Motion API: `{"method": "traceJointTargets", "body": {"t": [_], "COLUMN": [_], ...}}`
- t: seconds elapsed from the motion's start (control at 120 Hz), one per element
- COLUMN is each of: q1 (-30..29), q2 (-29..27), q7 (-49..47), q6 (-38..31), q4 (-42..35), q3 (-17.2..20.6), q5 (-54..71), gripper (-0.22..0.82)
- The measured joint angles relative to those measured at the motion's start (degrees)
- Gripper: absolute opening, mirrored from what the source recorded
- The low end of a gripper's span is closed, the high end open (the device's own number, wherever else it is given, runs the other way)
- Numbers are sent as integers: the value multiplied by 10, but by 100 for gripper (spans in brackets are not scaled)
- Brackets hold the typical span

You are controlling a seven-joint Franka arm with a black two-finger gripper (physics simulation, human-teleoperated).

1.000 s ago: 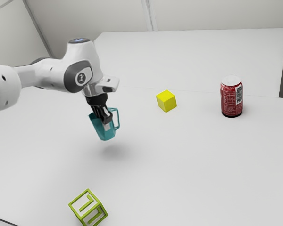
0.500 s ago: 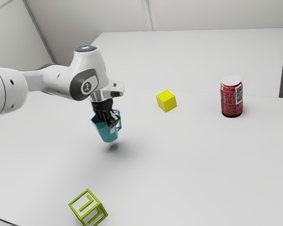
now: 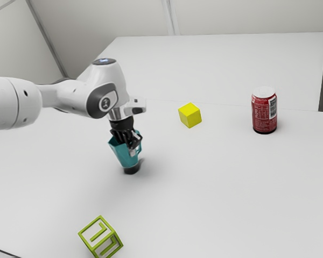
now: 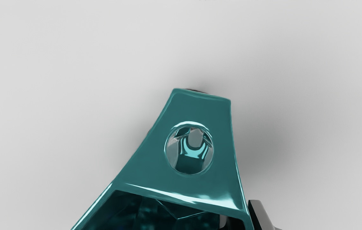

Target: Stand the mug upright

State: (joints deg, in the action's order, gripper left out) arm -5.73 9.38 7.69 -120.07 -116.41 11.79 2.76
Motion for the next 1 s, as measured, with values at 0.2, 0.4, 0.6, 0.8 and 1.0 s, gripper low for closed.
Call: {"method": "traceJointTargets", "body": {"t": [0.2, 0.4, 0.6, 0.8, 1.0], "q1": [1, 1, 2, 2, 2], "q2": [23, 37, 40, 35, 6], "q7": [-13, -23, -27, -27, -28], "q6": [-20, -32, -37, -36, -24], "q4": [8, 12, 13, 13, 13], "q3": [-1, -1, -1, -1, -1], "q5": [5, 6, 1, -5, -8], "gripper": [-18, -18, -7, 18, 31]}}
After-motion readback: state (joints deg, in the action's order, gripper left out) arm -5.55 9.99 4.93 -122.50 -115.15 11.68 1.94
